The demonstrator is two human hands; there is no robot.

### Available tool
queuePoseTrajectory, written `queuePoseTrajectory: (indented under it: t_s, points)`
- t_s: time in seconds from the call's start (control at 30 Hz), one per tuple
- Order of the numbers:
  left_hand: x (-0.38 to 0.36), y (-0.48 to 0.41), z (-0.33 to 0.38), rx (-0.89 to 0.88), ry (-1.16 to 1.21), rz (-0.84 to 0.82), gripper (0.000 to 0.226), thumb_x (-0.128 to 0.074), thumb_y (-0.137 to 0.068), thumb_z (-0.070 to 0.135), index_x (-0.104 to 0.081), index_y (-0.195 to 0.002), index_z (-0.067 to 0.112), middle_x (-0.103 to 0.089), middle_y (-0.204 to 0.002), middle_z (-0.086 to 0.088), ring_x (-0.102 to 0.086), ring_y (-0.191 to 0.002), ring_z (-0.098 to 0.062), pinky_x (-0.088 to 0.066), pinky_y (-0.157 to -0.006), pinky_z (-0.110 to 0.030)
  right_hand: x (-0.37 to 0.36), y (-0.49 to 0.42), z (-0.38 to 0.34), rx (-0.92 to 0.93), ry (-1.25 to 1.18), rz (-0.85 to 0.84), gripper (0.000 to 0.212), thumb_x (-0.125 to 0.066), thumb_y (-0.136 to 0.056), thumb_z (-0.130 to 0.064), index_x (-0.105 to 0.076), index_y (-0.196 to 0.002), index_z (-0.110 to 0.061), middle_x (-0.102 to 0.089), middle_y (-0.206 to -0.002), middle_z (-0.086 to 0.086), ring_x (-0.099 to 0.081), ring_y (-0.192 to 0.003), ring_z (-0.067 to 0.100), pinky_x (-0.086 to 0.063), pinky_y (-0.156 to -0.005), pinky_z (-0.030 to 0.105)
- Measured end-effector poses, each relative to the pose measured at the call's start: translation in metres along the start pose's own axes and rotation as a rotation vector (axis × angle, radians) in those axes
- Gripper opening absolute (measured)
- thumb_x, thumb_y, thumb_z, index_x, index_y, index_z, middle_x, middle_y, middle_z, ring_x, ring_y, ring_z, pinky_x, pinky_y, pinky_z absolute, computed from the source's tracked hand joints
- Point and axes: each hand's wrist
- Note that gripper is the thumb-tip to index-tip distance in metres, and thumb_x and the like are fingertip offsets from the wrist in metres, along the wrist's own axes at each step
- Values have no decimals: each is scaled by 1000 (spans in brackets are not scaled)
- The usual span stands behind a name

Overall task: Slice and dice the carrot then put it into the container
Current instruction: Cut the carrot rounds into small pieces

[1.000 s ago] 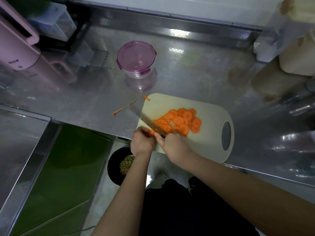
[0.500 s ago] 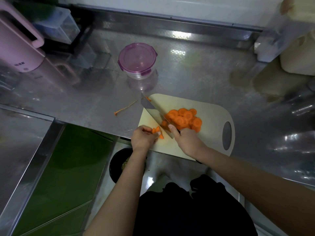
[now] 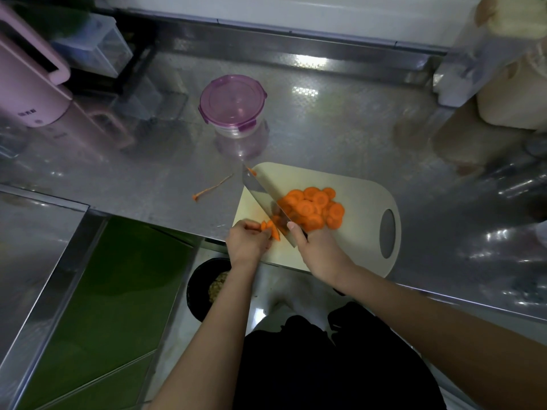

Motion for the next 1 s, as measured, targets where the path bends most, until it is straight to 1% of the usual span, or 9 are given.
queuePoseTrajectory:
  t_s: [0.07, 0.13, 0.4, 0.53, 0.6, 0.7, 0.8, 0.9, 1.0]
  points:
    - [-1, 0, 0, 2, -10, 17, 19, -73, -73, 13, -55, -70, 20, -67, -67, -3, -69, -71, -22, -58, -74, -39, 0, 1, -2, -30, 31, -21, 44, -34, -100, -42, -60, -87, -9, -61, -78, 11, -57, -81, 24, -42, -73, 30]
    - [-2, 0, -1, 8, -11, 26, 19, -73, -72, 15, -55, -70, 21, -69, -72, -5, -69, -74, -23, -57, -75, -39, -1, 2, -5, -68, 61, -52, 51, -31, -101, -43, -44, -62, -13, -48, -58, 6, -50, -63, 20, -35, -58, 31]
    - [-5, -1, -4, 22, 29, 20, 21, -75, -69, 15, -55, -70, 21, -70, -74, -6, -69, -75, -24, -57, -76, -41, -4, 3, -10, -95, 116, -68, 55, -28, -102, -40, -29, -53, -14, -35, -50, 5, -37, -48, 17, -32, -52, 30]
    - [-3, 1, 0, 7, 8, 13, 19, -73, -71, 15, -54, -68, 21, -70, -75, -4, -69, -77, -25, -56, -78, -40, -6, 4, -13, -94, 96, -91, 38, -25, -103, -37, -37, -68, -29, -40, -62, -1, -45, -58, 14, -43, -62, 31]
    - [-2, 3, 3, 15, 16, 3, 20, -72, -73, 14, -53, -68, 20, -67, -67, -2, -69, -70, -23, -56, -78, -39, -10, 1, -13, -137, 60, -73, 41, -25, -104, -34, -57, -100, -9, -53, -73, 11, -58, -71, 27, -48, -68, 36]
    - [0, 4, 5, 36, 46, -13, 20, -71, -76, 10, -54, -69, 18, -64, -58, 1, -67, -59, -19, -57, -76, -39, -19, 2, -9, -213, 14, -77, 44, -28, -104, -28, -39, -137, -1, -57, -99, 15, -60, -99, 34, -46, -74, 35]
    - [2, 3, 4, 40, 47, -14, 19, -69, -76, 7, -55, -69, 18, -61, -50, 5, -67, -59, -18, -58, -74, -39, -22, 2, -7, -138, 59, -129, 53, -27, -101, -43, -55, -123, -3, -63, -112, 17, -59, -107, 35, -49, -90, 42]
    - [3, 4, 4, 33, 48, -7, 20, -66, -77, 4, -55, -68, 18, -60, -48, 7, -64, -50, -9, -58, -73, -36, -27, -4, -7, -142, 158, -82, 55, -31, -100, -45, -60, -81, -3, -60, -74, 13, -60, -78, 31, -45, -65, 34]
    - [3, 4, 4, 33, 72, -12, 18, -69, -76, 6, -56, -68, 17, -64, -52, 4, -66, -53, -12, -58, -73, -38, -24, -8, -12, -133, 161, -102, 50, -30, -101, -42, -59, -80, -8, -56, -69, 13, -60, -78, 33, -43, -62, 31]
Point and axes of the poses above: each hand's wrist, its own y-axis away from the middle knuckle, its own x-axis out of the back of the hand, z = x × y
